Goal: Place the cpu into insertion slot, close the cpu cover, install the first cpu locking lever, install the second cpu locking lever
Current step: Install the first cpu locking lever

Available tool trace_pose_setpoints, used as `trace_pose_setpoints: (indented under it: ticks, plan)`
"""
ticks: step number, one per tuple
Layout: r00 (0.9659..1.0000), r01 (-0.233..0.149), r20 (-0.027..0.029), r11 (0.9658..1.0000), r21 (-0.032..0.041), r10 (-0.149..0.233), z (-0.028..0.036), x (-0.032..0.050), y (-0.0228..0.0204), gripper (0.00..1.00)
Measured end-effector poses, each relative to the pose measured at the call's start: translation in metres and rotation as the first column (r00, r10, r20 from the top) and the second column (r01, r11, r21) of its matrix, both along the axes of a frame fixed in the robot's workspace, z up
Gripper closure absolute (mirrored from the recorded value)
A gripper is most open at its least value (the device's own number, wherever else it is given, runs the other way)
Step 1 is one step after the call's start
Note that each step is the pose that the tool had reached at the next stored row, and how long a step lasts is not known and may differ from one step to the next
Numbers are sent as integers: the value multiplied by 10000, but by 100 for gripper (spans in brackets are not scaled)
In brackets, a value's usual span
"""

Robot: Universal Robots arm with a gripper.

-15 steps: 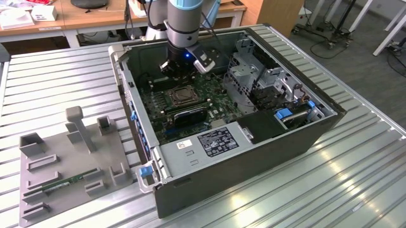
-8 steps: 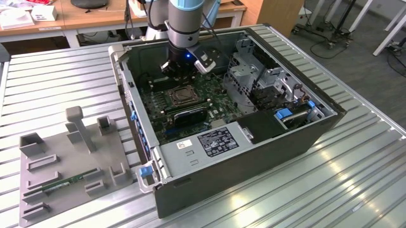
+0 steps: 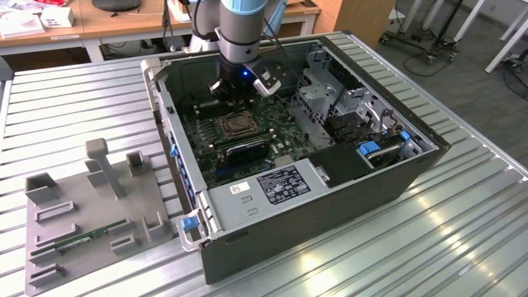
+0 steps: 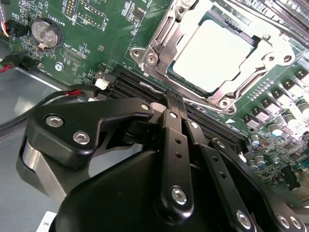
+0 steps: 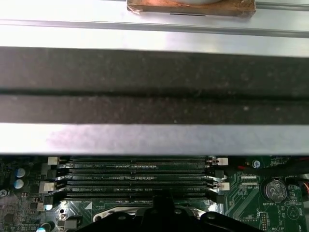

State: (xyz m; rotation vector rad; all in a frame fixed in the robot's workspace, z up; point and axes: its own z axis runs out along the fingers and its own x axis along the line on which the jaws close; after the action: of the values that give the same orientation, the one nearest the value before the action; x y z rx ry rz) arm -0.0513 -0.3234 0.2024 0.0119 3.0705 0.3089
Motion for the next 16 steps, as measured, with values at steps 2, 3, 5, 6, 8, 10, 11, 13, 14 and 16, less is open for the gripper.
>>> trace_pose_setpoints:
  ticks: [2, 3, 5, 6, 8, 10, 11, 13, 14, 16]
  plan:
    - [10000, 0, 0, 10000, -2, 0, -8, 3, 0, 89]
    - [10000, -1, 0, 10000, -2, 1, -15, 4, 0, 89]
    - [10000, 0, -1, 10000, -4, 0, -20, 5, -1, 89]
    - [10000, 0, -2, 10000, -5, 0, -20, 5, -1, 89]
    - [10000, -3, 0, 10000, -3, 3, -23, 6, 0, 89]
    - [10000, -6, 1, 10000, -5, 6, -33, 14, 1, 89]
    - [10000, -4, 0, 10000, -12, 4, -38, 18, 0, 89]
    - [10000, -4, -1, 10000, -20, 4, -48, 24, 0, 89]
    - [10000, -4, -1, 10000, -24, 4, -51, 26, 0, 89]
    - [10000, -2, -2, 10000, -26, 2, -51, 26, 0, 89]
